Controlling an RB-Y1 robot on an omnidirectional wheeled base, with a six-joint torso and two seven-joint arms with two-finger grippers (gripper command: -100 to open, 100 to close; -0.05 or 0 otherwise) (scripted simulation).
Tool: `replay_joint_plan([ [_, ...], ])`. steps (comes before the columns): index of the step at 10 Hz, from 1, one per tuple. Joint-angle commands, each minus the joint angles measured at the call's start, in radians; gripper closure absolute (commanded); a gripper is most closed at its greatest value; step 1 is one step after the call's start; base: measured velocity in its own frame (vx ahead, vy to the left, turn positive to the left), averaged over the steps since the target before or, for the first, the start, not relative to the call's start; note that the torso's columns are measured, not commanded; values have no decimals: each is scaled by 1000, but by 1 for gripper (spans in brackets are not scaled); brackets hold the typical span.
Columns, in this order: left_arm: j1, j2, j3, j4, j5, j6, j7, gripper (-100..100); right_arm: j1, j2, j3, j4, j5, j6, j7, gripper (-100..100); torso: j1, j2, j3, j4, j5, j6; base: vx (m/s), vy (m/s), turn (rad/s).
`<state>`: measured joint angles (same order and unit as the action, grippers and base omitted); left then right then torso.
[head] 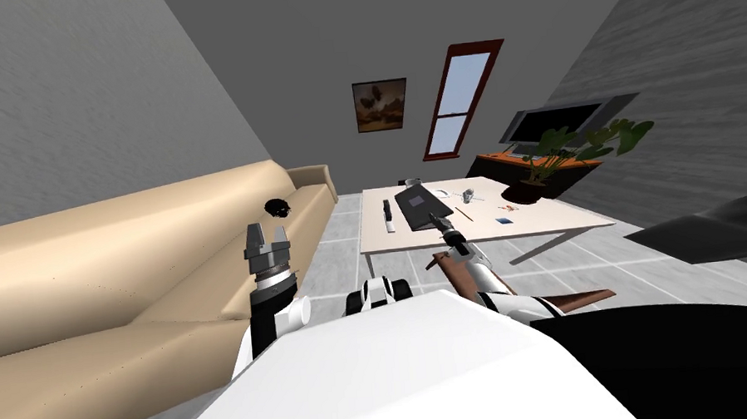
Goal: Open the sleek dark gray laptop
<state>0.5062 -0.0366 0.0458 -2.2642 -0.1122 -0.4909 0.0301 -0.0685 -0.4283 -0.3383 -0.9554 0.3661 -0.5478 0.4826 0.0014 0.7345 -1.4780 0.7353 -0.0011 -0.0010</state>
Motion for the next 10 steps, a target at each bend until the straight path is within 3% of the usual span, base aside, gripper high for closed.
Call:
replay_joint_plan([
  [1,0,0,0,0,0,0,0,0,-20,-45,13,-20,-2,58,-40,-100,0,6,3,3,1,1,-73,32,43],
  [5,0,0,0,0,0,0,0,0,-63,-116,30,-30,-5,134,-96,-100,1,7,4,5,3,1,-84,35,48],
  [6,0,0,0,0,0,0,0,0,-62,-108,28,-18,-4,120,-88,-100,1,6,3,4,3,1,-35,22,7],
  [7,0,0,0,0,0,0,0,0,-62,-108,29,-17,-4,123,-90,0,0,2,1,3,2,1,-10,6,-3],
  [10,0,0,0,0,0,0,0,0,-61,-107,29,-16,-4,123,-90,0,-2,3,1,2,1,1,0,0,0],
])
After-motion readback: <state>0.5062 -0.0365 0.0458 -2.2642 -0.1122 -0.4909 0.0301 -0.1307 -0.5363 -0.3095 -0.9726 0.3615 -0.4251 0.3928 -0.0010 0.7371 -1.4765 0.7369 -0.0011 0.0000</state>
